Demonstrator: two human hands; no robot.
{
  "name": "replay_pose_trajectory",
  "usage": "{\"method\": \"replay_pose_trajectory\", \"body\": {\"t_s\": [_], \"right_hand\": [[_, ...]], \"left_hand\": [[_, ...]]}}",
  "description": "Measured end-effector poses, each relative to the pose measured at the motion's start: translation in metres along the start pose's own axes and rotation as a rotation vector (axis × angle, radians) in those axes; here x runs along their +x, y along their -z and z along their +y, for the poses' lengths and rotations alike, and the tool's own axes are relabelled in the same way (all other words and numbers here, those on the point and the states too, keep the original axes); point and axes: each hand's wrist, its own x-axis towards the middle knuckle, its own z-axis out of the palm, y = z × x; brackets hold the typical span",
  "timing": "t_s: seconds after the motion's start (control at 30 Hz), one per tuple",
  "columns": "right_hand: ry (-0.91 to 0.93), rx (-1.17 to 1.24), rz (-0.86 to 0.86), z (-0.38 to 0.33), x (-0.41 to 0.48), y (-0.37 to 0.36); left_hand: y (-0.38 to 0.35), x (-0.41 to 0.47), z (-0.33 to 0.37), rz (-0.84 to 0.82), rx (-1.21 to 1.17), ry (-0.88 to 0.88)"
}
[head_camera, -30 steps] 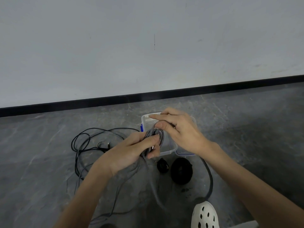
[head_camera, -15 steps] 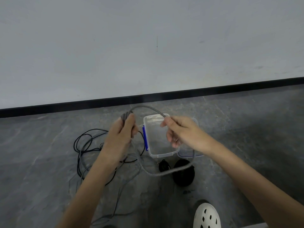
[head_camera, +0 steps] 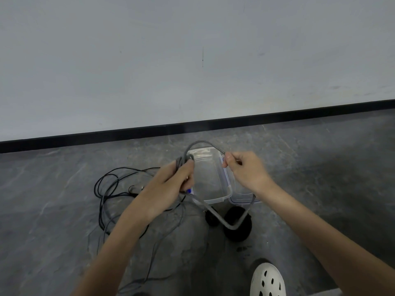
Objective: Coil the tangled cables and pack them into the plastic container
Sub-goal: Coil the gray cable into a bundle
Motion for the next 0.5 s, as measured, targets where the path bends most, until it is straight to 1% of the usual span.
{"method": "replay_pose_trajectory", "body": {"t_s": [0.07,0.17,0.27,0.4,0.5], "right_hand": [[0.029,-0.117,0.03,0.004,0.002,-0.003],[0.08,-0.155,0.046,0.006,0.004,-0.008],[0.119,-0.12,-0.009,0.002,0.004,-0.015],[0.158,-0.134,-0.123,-0.005,0.0,-0.027],[0.193,-0.135,-0.203,-0.009,-0.004,-0.035]], "left_hand": [[-0.005,-0.001,0.002,-0.1,-0.054,-0.013],[-0.016,-0.003,0.005,-0.202,-0.188,-0.025],[-0.022,-0.003,0.006,-0.193,-0.258,-0.043],[-0.018,0.0,0.007,-0.153,-0.507,-0.081],[-0.016,0.001,0.006,-0.119,-0.628,-0.114]]}}
